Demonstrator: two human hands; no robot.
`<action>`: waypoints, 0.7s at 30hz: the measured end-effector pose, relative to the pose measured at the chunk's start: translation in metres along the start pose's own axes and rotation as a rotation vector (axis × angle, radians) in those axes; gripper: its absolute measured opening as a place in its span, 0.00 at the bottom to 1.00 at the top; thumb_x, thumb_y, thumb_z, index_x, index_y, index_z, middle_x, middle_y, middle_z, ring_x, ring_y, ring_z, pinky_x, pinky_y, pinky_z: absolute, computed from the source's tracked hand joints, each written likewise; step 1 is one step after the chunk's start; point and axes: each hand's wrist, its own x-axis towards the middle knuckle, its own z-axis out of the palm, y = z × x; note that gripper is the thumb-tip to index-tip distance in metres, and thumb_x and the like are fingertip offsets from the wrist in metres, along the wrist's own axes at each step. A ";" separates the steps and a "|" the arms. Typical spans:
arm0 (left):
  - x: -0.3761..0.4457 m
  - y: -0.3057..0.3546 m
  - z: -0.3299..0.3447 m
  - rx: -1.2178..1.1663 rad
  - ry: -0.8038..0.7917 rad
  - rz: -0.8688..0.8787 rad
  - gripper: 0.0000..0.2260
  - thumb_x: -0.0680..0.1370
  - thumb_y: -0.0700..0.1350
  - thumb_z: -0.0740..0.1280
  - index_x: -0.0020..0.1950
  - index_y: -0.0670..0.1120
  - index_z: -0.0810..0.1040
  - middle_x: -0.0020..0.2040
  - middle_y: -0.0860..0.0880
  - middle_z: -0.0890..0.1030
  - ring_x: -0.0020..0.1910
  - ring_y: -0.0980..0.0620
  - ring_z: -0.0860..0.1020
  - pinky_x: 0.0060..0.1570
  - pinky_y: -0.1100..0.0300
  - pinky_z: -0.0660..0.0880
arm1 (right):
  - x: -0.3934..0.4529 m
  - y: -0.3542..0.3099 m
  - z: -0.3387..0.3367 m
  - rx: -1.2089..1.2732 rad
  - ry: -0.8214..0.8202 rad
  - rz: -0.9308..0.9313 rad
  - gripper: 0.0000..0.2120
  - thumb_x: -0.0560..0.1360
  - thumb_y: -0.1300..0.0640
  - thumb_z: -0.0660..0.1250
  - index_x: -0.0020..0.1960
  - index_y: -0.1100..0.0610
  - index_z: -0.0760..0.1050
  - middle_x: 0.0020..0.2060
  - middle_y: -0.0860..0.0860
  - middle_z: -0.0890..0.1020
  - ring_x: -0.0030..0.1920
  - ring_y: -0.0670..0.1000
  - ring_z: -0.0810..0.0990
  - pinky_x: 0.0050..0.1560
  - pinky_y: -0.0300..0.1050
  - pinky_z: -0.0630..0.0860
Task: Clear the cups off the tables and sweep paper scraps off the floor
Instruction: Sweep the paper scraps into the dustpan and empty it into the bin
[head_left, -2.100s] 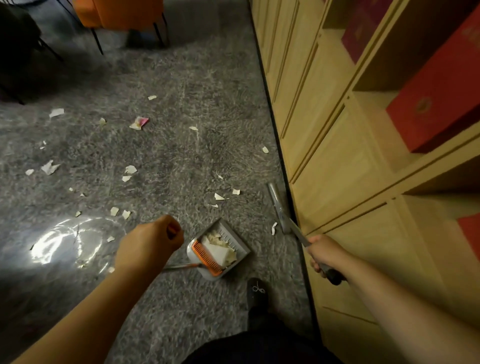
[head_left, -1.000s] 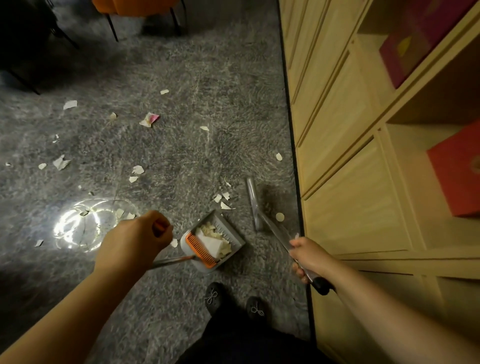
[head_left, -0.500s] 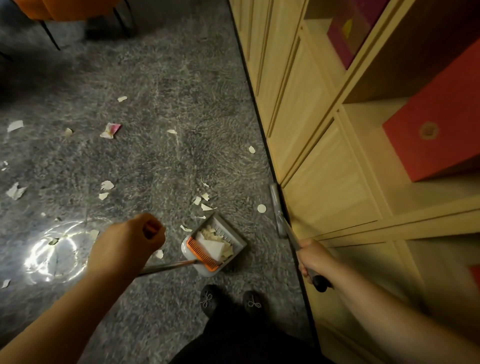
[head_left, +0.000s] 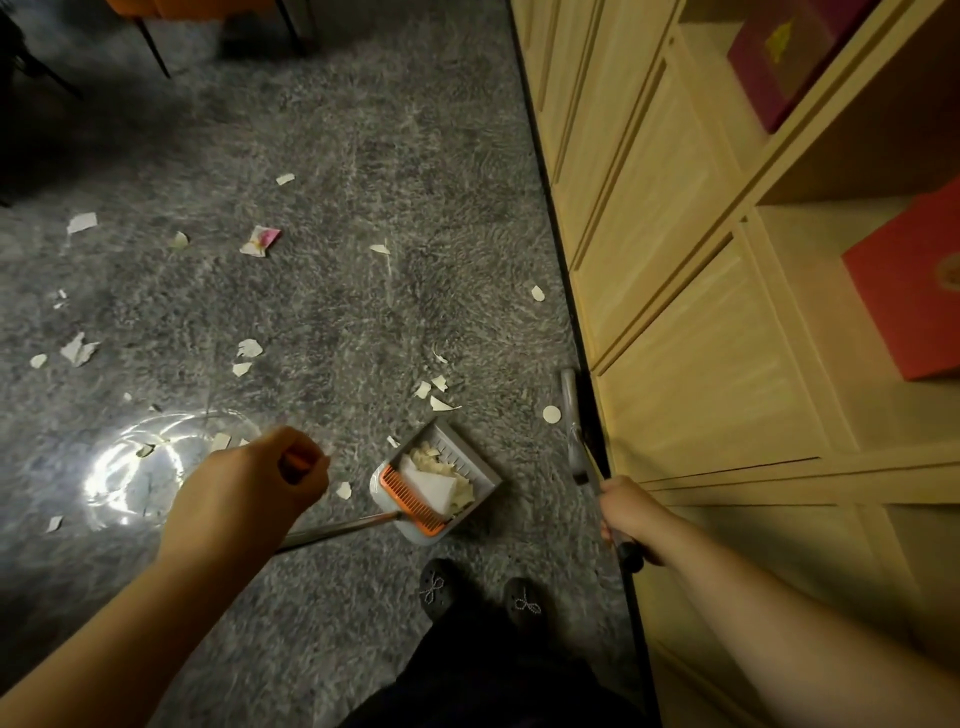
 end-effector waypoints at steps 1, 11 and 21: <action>0.000 -0.003 0.000 0.001 0.005 -0.001 0.07 0.72 0.55 0.73 0.37 0.60 0.77 0.27 0.62 0.76 0.28 0.65 0.71 0.28 0.67 0.65 | 0.003 -0.003 0.003 0.017 -0.005 0.004 0.14 0.79 0.72 0.54 0.63 0.64 0.67 0.36 0.57 0.69 0.30 0.52 0.69 0.21 0.39 0.67; 0.010 -0.028 -0.009 0.050 0.010 -0.010 0.09 0.71 0.56 0.74 0.37 0.63 0.74 0.30 0.57 0.78 0.31 0.53 0.73 0.30 0.61 0.67 | 0.002 -0.037 0.036 0.002 -0.138 -0.068 0.20 0.81 0.60 0.56 0.73 0.53 0.62 0.33 0.54 0.73 0.25 0.49 0.71 0.24 0.39 0.67; 0.023 -0.047 -0.030 -0.013 0.024 -0.087 0.10 0.72 0.57 0.72 0.35 0.62 0.72 0.31 0.58 0.80 0.32 0.55 0.77 0.32 0.60 0.71 | -0.014 -0.089 0.056 0.038 -0.156 -0.175 0.20 0.81 0.61 0.56 0.73 0.51 0.63 0.31 0.55 0.73 0.23 0.48 0.68 0.22 0.37 0.66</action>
